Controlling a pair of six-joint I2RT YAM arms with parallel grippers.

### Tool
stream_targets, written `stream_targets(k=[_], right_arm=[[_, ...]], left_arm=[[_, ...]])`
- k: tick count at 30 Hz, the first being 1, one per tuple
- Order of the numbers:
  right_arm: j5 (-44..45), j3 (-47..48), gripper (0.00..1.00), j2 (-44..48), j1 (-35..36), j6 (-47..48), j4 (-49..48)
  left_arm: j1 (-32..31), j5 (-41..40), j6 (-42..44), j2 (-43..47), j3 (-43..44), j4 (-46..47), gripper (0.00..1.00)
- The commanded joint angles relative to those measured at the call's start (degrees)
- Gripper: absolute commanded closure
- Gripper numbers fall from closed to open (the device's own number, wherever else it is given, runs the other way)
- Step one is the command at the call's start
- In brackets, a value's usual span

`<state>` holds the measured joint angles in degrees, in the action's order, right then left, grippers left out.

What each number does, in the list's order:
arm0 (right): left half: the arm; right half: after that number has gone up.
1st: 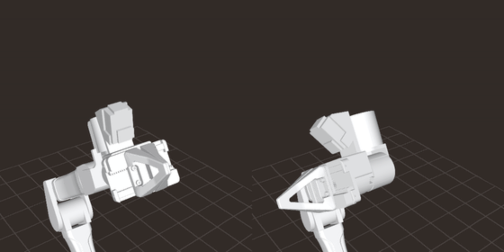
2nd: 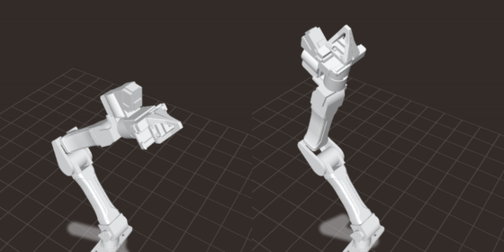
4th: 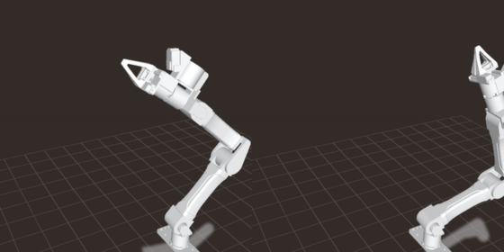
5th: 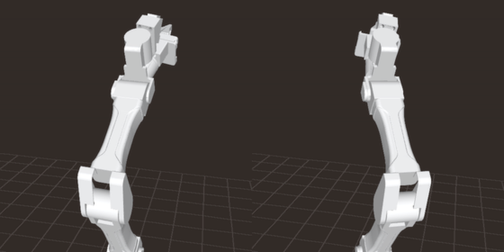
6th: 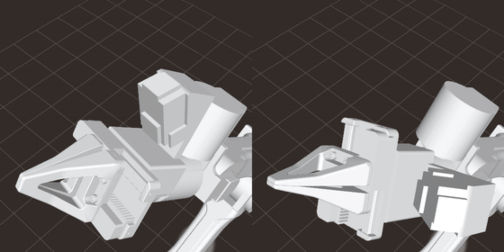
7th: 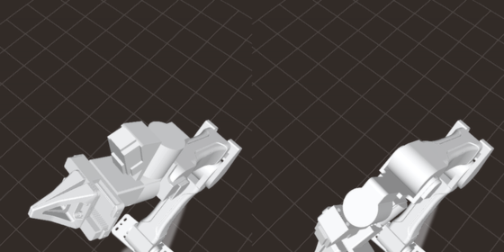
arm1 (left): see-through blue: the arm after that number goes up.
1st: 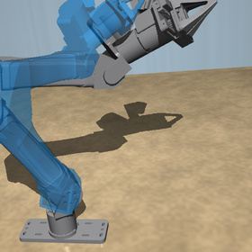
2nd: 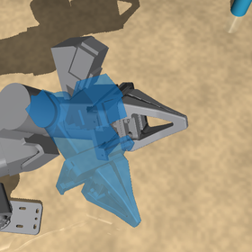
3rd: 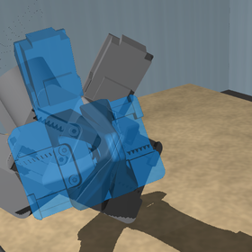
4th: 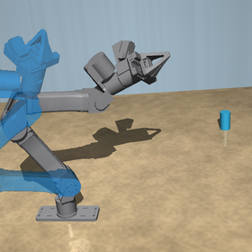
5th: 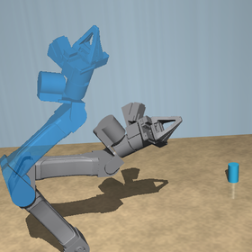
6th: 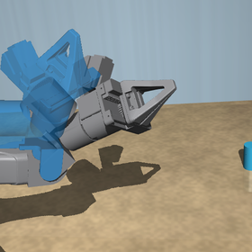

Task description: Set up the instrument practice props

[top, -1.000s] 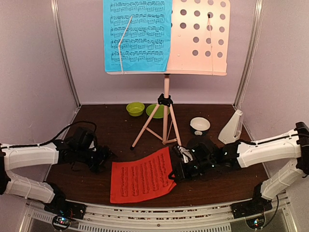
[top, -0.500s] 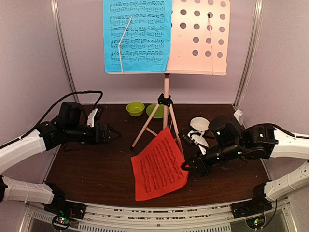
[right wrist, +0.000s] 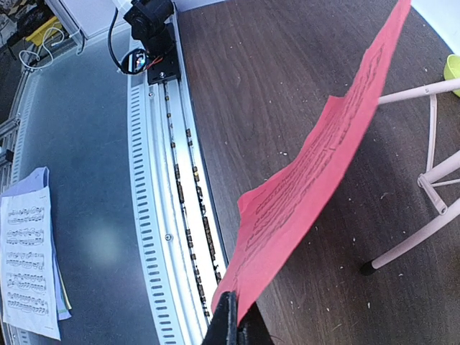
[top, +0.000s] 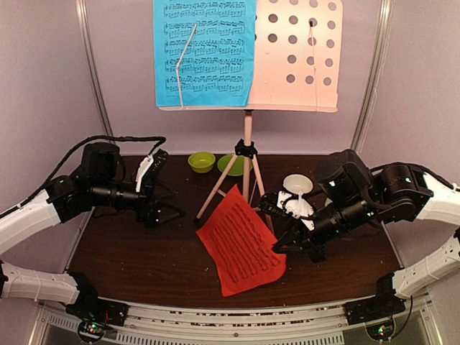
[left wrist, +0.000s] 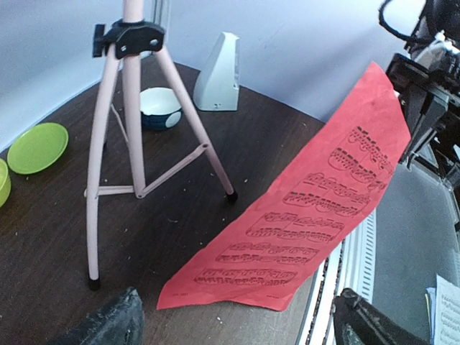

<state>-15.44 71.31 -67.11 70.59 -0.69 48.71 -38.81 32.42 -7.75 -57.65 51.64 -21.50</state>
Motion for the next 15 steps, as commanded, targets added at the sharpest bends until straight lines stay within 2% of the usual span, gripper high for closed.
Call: stream_targets(k=[1, 11, 15], right_arm=[[0.8, 5.4, 1.00, -1.4, 1.1, 4.6, 4.9], [0.1, 12.1, 1.00, -4.1, 3.7, 7.4, 7.6], [0.4, 13.5, 1.00, -4.3, 3.8, 8.0, 8.6]], left_arm=[[-3.0, 0.7, 8.1, -1.2, 3.2, 0.6, 0.07], [-11.5, 1.3, 14.1, -7.1, 7.7, 0.9, 0.11], [-12.9, 3.0, 14.2, -7.9, 8.9, 0.2, 0.19]])
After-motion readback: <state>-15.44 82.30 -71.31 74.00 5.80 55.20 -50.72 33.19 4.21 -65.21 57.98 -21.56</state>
